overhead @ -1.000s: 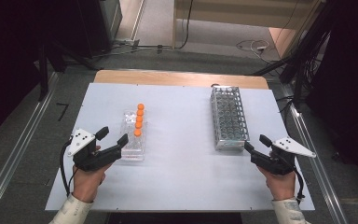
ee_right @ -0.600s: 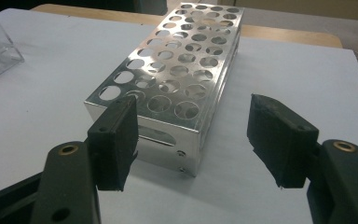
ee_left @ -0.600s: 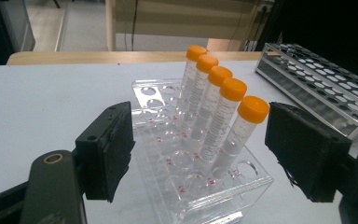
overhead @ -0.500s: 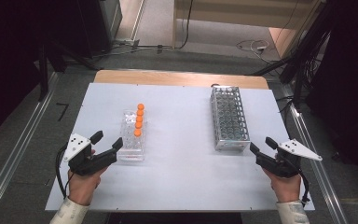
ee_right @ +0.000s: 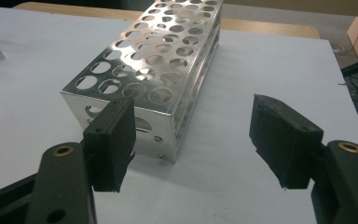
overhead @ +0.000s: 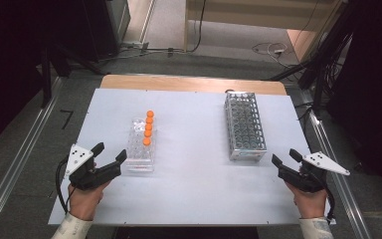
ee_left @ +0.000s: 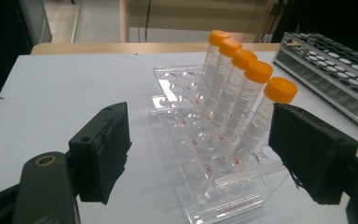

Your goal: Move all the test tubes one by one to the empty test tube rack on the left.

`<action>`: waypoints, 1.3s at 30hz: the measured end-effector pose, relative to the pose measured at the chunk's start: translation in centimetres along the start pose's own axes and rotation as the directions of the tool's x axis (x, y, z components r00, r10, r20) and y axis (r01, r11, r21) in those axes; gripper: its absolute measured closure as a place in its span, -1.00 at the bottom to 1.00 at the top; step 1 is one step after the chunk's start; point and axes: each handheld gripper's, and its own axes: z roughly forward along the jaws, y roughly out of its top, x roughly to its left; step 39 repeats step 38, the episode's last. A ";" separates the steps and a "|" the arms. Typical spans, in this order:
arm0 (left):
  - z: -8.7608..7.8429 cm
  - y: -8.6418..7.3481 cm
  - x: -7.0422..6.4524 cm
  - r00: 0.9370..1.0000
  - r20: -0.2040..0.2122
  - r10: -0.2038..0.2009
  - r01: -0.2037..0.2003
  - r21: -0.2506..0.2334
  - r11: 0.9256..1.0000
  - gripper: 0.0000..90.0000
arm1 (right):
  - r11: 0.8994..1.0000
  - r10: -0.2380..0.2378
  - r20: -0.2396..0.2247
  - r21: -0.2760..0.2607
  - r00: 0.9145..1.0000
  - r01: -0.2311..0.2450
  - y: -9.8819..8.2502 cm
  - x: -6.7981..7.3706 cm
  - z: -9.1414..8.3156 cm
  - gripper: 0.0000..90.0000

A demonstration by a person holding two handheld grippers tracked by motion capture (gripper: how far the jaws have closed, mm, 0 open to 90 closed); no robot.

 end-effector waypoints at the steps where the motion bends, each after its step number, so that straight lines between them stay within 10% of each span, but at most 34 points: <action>1: 0.0 -0.1 0.0 1.000 -0.005 0.003 -0.003 0.003 1.000 -0.56 | 1.000 0.002 0.002 0.001 1.000 -0.002 -0.1 -0.1 0.0 -0.34; 39: -0.8 -2.4 3.8 0.991 -0.120 -0.062 0.070 0.060 0.996 -0.60 | 0.994 0.086 0.179 0.056 0.980 -0.097 -3.2 -5.5 -0.4 -0.43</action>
